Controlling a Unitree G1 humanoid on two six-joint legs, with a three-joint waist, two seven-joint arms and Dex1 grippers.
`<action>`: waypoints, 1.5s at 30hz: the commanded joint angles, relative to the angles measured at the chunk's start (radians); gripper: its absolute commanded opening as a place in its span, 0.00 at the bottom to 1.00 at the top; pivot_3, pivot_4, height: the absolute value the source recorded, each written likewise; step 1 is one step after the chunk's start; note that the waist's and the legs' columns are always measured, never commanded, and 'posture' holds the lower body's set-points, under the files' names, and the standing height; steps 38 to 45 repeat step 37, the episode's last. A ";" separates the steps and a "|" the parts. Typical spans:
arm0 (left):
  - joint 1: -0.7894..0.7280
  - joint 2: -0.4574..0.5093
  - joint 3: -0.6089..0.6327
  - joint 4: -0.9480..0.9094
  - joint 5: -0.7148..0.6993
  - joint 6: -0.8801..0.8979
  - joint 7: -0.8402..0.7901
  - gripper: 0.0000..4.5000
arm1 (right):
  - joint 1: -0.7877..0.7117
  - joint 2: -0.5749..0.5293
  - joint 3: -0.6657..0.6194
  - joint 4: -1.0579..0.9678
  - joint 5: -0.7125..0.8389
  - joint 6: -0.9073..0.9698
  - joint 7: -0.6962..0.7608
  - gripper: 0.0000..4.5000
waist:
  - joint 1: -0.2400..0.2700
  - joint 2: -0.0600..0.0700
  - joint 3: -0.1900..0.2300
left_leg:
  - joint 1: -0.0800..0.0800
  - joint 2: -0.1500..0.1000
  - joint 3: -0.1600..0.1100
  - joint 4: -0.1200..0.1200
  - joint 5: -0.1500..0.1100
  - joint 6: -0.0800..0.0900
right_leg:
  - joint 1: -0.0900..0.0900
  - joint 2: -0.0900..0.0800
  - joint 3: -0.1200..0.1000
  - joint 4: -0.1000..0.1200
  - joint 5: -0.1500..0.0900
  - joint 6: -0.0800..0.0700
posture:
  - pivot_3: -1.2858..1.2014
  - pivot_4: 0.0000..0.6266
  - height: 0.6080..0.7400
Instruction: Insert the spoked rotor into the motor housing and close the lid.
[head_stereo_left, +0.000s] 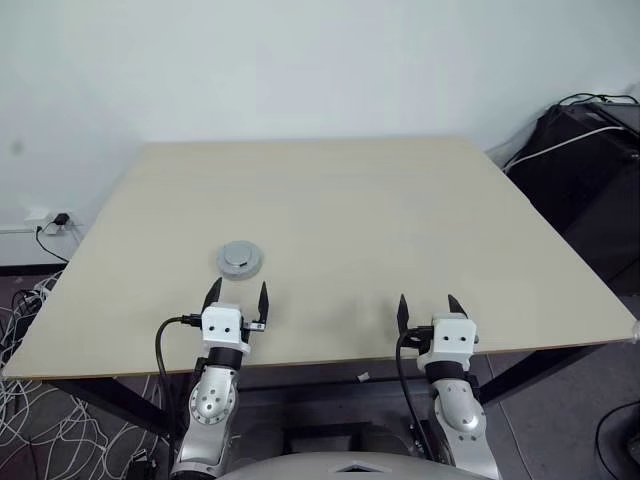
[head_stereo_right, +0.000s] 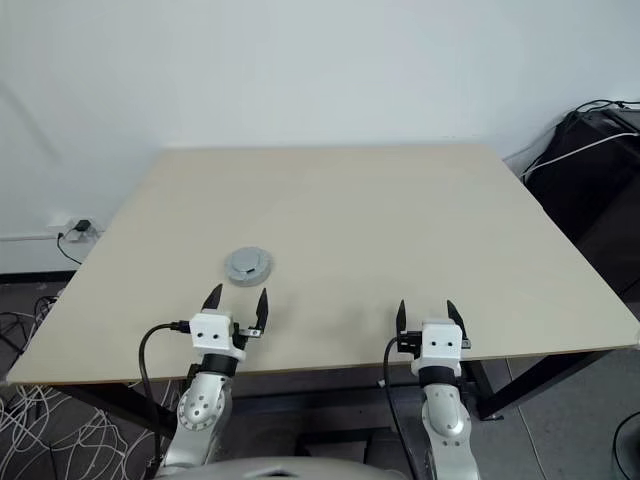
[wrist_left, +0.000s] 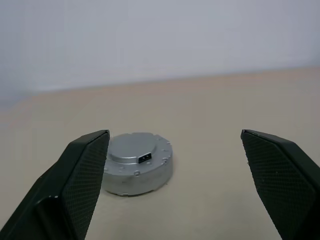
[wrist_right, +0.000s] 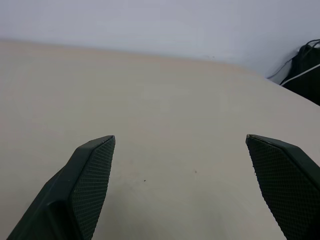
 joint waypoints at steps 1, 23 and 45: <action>-0.001 -0.008 0.011 -0.025 0.013 -0.024 0.027 0.99 | -0.004 0.003 0.004 -0.064 0.009 -0.005 0.008 1.00 | 0.000 0.000 0.000 | 0.000 0.000 0.000 0.000 0.000 0.000 | 0.000 0.000 0.000 0.000 0.000 0.000 | 0.52 0.00 1.00; 0.002 -0.035 0.052 -0.059 0.018 0.011 0.083 0.99 | 0.019 0.022 0.026 -0.141 0.008 0.066 0.017 1.00 | -0.001 0.000 0.001 | 0.000 0.000 0.000 0.000 0.000 0.000 | 0.000 0.000 0.000 0.000 0.000 0.000 | 0.52 0.00 1.00; 0.002 -0.025 0.058 -0.034 0.013 0.008 0.079 0.99 | 0.030 0.026 0.072 -0.206 -0.034 0.144 0.024 1.00 | -0.001 -0.001 0.002 | 0.000 0.001 0.000 0.000 0.000 0.000 | 0.000 0.000 -0.001 0.000 0.000 0.000 | 0.52 0.00 1.00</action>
